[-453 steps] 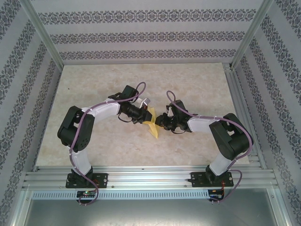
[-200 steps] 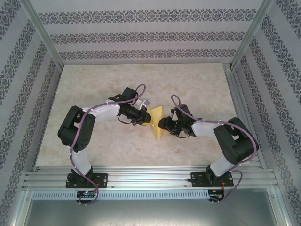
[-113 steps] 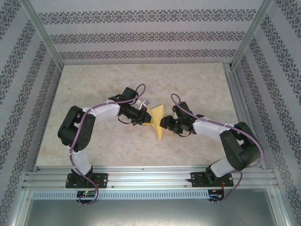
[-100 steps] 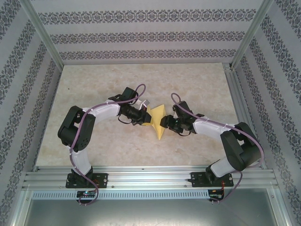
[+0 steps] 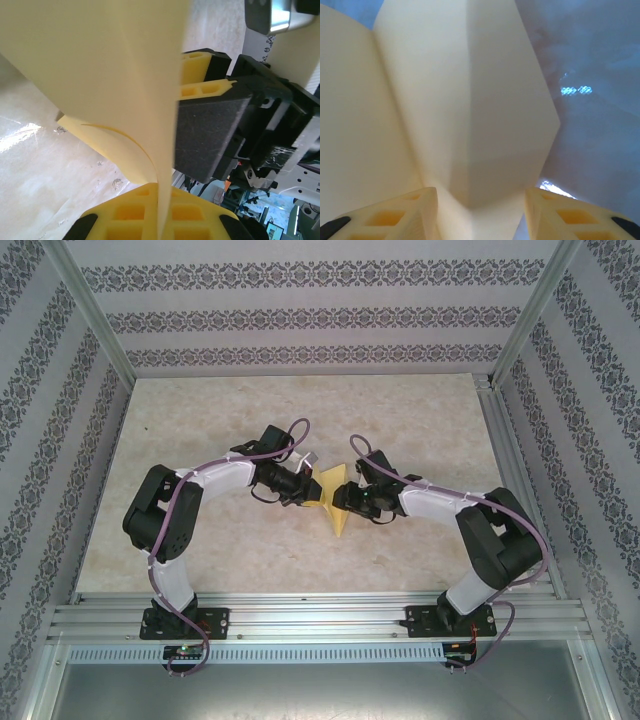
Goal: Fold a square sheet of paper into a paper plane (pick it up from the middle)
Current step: Fold the wing for the fifth time at the center of the table.
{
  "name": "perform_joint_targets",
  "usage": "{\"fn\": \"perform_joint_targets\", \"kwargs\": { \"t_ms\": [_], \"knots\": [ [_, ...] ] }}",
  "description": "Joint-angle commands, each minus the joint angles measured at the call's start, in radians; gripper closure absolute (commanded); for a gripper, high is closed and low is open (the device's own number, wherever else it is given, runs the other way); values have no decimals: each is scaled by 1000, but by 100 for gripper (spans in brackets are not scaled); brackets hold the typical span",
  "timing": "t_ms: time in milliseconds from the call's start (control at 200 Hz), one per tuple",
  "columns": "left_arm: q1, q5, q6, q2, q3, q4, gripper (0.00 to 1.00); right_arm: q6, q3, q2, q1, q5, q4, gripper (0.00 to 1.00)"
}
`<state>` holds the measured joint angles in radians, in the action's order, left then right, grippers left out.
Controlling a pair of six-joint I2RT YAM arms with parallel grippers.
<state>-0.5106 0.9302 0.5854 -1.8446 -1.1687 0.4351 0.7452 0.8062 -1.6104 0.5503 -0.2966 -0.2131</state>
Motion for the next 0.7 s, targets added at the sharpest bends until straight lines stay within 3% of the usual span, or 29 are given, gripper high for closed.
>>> {"fn": "perform_joint_targets", "kwargs": {
  "t_ms": [0,245,519,694],
  "knots": [
    [5,13,-6,-11,-16,-12,96,5,10,-23,13,-54,69,53],
    [4,16,-6,-16,-19,-16,96,54,-14,-65,11,-114,168,57],
    [2,16,-4,-16,-17,-19,96,21,-17,-51,10,-40,72,51],
    [-3,19,-1,-18,-17,-23,96,20,-8,-67,17,-56,76,51]
  ]
}}
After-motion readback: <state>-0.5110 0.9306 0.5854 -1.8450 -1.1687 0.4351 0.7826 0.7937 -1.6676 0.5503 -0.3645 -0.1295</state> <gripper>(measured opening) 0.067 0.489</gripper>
